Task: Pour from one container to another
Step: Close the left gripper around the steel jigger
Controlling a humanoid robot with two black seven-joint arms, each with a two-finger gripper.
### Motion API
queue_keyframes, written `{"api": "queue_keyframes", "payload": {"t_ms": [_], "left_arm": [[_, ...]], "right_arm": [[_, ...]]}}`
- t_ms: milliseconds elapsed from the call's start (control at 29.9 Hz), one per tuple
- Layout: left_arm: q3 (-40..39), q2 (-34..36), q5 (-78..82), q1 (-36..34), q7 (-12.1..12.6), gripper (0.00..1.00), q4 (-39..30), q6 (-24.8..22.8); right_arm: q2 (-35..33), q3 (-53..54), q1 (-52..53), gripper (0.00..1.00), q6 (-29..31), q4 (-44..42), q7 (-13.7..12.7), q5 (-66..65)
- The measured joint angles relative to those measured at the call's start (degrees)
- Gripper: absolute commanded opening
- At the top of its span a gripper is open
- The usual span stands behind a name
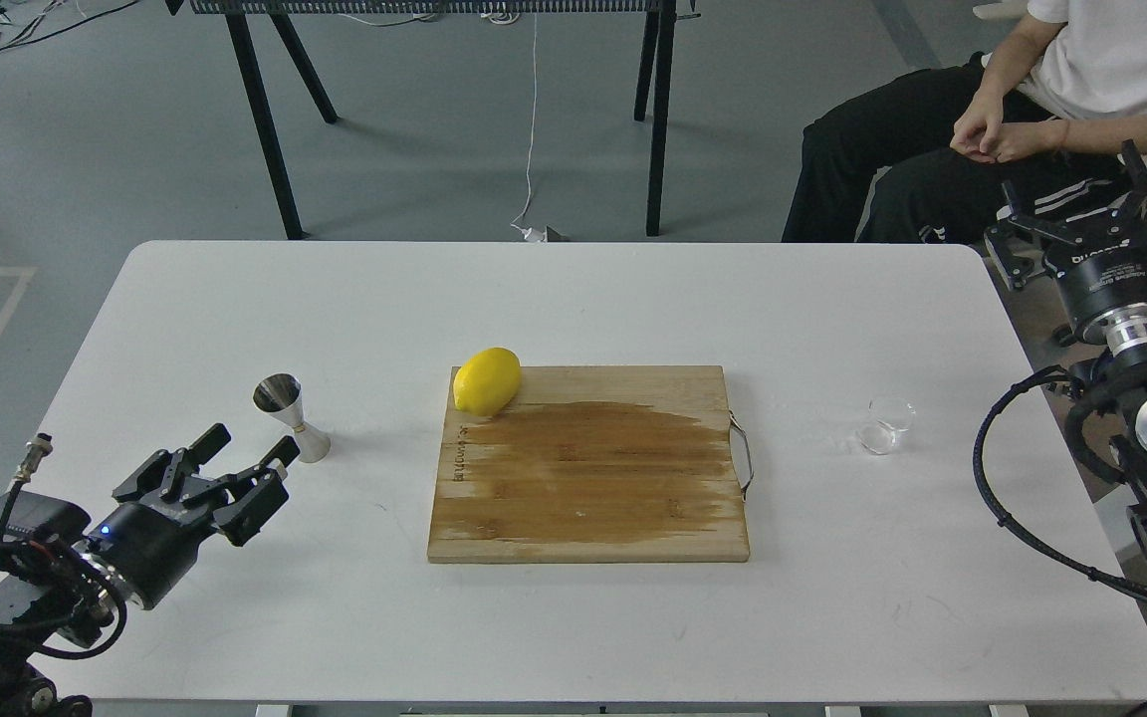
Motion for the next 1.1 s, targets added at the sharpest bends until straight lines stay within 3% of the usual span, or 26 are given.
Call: {"api": "queue_keyframes", "payload": {"t_ms": [134,368,568,1103], "left_arm": [[5.86,-1.99,1.51,-5.56,-0.01,0.88,10.61,3.82],[10.40,-8.03,1.64,-13.75,0.07,0.88,23.42,4.27],[10.52,-9.96,1.65,-16.82,0.29,0.77,25.95,4.29],[10.51,-12.33,1.14,-19.19,0.14,0.34,30.19,4.28]], "right_arm": [[-0.26,0.08,0.00,1.00,0.00,0.01,0.00,0.00],[-0.94,0.16,0.00,1.00,0.00,-0.02,0.00,0.00],[-0.96,-0.03,0.00,1.00,0.00,-0.04,0.00,0.00],[-1.30,0.17,-0.16,1.00,0.00,0.04,0.03,0.00]]}}
